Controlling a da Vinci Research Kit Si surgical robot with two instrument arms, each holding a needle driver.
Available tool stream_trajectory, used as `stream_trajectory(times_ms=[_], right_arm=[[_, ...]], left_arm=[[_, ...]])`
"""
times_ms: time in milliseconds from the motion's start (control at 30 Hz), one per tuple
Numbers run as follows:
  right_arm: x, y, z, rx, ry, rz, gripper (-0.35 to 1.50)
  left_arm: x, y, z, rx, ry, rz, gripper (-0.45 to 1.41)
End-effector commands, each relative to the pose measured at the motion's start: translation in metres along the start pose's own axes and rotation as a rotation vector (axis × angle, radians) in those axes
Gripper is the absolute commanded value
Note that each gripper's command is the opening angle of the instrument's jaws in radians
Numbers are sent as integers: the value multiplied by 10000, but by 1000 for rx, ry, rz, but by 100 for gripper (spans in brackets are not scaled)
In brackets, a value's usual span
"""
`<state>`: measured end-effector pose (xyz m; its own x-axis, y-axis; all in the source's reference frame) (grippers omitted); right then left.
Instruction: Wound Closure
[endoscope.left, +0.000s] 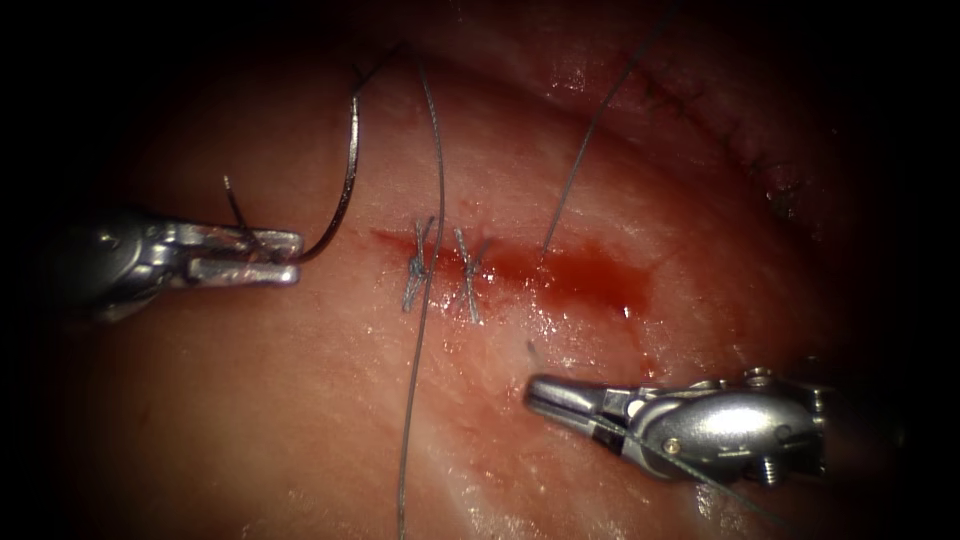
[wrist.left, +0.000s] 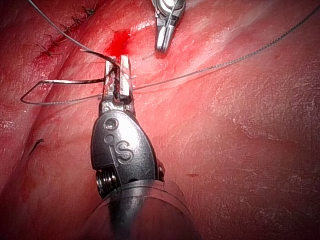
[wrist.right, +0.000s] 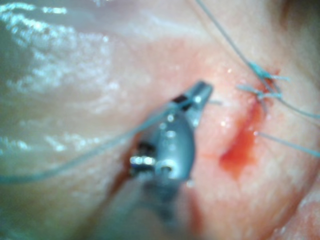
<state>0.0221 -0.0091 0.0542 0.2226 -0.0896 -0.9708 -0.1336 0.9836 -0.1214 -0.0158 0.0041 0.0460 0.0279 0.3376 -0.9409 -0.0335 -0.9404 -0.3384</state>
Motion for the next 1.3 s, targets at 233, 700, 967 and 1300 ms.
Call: stream_trajectory(times_ms=[233, 700, 967, 1300], right_arm=[[7, -19, -5, 7, 6, 6, -35], [25, -42, -31, 24, -2, 31, -35], [24, -43, -31, 23, -3, 30, -35], [27, -49, -36, 44, -12, 31, -35]], left_arm=[[-9, 4, 4, -1, 1, -4, -45], [-9, 5, 5, -1, 1, -3, -45], [-9, 6, 6, 0, 0, -3, -45], [-9, 6, 5, 0, 0, -3, -45]])
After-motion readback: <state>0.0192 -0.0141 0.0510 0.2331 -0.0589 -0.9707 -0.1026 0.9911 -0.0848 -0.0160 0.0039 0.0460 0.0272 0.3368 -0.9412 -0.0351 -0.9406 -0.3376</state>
